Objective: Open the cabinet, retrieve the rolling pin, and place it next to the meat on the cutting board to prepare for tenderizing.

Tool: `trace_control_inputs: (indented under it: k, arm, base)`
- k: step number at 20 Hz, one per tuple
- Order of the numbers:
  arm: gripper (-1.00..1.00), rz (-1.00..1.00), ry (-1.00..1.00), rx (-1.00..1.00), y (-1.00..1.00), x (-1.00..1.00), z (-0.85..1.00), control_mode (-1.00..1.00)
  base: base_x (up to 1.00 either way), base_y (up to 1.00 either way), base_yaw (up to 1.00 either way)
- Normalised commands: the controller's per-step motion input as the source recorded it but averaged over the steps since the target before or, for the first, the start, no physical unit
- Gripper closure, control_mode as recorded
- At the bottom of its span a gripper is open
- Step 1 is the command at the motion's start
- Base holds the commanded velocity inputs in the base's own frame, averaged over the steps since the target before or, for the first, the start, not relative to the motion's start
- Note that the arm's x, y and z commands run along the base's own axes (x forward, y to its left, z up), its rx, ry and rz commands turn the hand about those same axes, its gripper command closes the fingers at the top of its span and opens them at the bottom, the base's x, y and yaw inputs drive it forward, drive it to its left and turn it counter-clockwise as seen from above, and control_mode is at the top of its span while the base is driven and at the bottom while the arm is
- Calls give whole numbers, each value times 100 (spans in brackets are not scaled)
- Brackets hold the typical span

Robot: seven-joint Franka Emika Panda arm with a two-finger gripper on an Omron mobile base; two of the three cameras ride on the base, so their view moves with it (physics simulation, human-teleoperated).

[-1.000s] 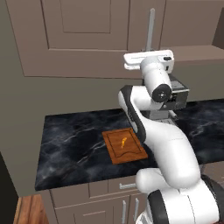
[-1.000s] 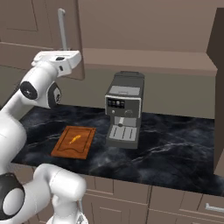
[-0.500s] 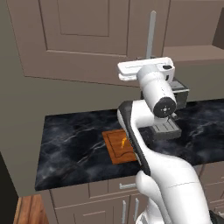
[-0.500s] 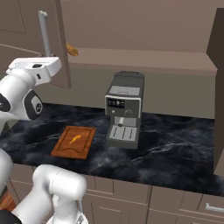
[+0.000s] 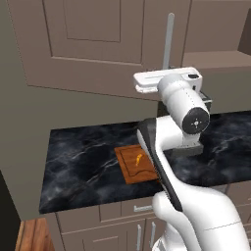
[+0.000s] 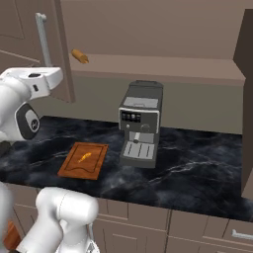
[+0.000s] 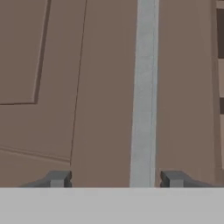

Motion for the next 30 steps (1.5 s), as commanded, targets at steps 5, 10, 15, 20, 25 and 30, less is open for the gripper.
trace_control_inputs:
  k: [5,10,15,20,25,30]
  arm:
    - [-100,3,-4,14,-14,-72,-2,-100]
    - [-100,2,-6,16,-28,-90,-1,-100]
    - [-100,3,0,22,-69,-46,0,-100]
    - [-100,9,0,25,-89,-13,0,-100]
    - [-100,16,0,25,-91,-12,0,-100]
    - [-100,19,12,22,-50,25,0,-100]
  base:
    - [0,0,0]
    - [0,0,0]
    - [0,0,0]
    - [0,0,0]
    - [0,0,0]
    - [0,0,0]
